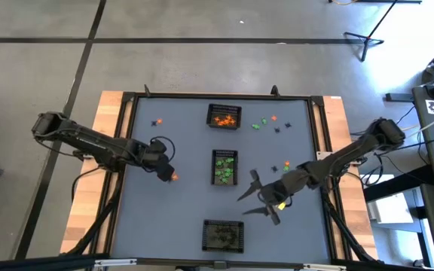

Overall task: Sort Halloween decoration
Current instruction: Put the green skeleton toy into the center black bin

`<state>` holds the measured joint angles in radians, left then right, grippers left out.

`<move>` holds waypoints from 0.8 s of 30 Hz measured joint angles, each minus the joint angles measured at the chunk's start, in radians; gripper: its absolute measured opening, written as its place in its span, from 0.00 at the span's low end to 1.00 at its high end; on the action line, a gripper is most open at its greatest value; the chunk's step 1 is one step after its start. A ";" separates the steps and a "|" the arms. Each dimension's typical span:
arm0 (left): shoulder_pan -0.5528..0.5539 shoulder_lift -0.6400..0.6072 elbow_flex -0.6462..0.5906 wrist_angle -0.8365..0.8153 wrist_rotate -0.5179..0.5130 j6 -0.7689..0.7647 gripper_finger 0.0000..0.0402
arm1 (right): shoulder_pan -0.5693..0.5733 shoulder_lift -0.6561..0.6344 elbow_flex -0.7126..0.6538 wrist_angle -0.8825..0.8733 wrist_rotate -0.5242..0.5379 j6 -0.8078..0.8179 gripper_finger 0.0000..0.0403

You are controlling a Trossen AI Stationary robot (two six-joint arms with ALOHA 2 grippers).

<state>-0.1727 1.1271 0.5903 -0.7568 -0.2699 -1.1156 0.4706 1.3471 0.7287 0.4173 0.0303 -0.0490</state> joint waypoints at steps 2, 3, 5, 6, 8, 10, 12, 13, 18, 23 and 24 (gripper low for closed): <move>0.008 0.013 0.002 0.006 0.022 0.000 0.31 | 0.000 -0.020 -0.016 -0.004 0.014 0.000 0.53; 0.009 0.019 0.002 0.007 0.030 0.003 0.31 | 0.000 -0.030 -0.022 -0.003 0.014 0.001 0.53; 0.009 0.034 0.002 0.013 0.032 0.006 0.31 | 0.000 -0.054 -0.036 -0.006 0.015 0.002 0.53; 0.009 0.045 0.002 0.024 0.045 0.007 0.31 | 0.000 -0.067 -0.041 -0.005 0.015 0.003 0.53; 0.009 0.071 0.001 0.025 0.073 0.020 0.31 | 0.000 -0.096 -0.051 -0.007 0.014 0.003 0.53; 0.009 0.095 0.001 0.048 0.090 0.027 0.31 | 0.000 -0.127 -0.063 -0.005 0.010 0.004 0.53; 0.009 0.118 0.001 0.043 0.110 0.027 0.31 | 0.000 -0.146 -0.070 0.000 0.004 0.018 0.53; 0.009 0.129 0.001 0.041 0.117 0.027 0.31 | 0.000 -0.153 -0.076 0.000 0.004 0.020 0.53; 0.010 0.170 0.001 0.031 0.124 0.026 0.31 | 0.000 -0.156 -0.094 -0.002 0.004 0.021 0.53; 0.021 0.210 0.004 0.035 0.121 0.026 0.31 | 0.000 -0.153 -0.097 -0.001 0.005 0.022 0.53; 0.024 0.218 0.005 0.036 0.119 0.026 0.31 | 0.000 -0.153 -0.097 0.000 0.005 0.022 0.53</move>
<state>-0.1483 1.3455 0.5957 -0.7208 -0.1512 -1.0901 0.4706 1.1942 0.6315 0.4171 0.0357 -0.0273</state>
